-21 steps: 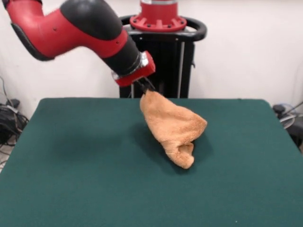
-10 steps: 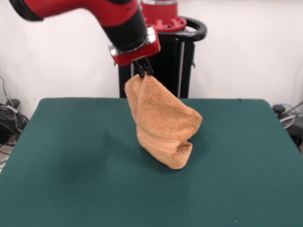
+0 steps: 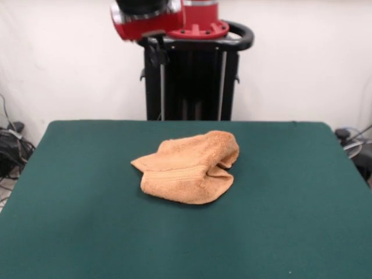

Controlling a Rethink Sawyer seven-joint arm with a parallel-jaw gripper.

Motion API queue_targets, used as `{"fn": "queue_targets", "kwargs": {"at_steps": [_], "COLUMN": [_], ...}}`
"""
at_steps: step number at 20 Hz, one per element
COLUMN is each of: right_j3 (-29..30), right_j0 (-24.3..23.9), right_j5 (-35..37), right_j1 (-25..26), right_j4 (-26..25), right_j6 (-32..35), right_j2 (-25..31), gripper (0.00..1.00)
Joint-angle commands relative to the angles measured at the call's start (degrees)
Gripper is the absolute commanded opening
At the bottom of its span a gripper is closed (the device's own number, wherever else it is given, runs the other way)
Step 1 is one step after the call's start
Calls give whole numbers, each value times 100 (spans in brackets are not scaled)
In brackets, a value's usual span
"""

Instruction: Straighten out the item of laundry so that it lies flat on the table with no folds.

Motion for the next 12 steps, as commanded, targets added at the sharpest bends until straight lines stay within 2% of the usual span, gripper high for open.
{"fn": "queue_targets", "kwargs": {"at_steps": [1, 7, 12], "right_j3": [-949, -1129, -535], "right_j0": [344, 559, 641], "right_j5": [959, 908, -54], "right_j1": [-585, -613, -478], "right_j4": [155, -31, -12], "right_j6": [199, 365, 757], "right_j2": [-184, -296, -488], "gripper": [0, 0, 0]}}
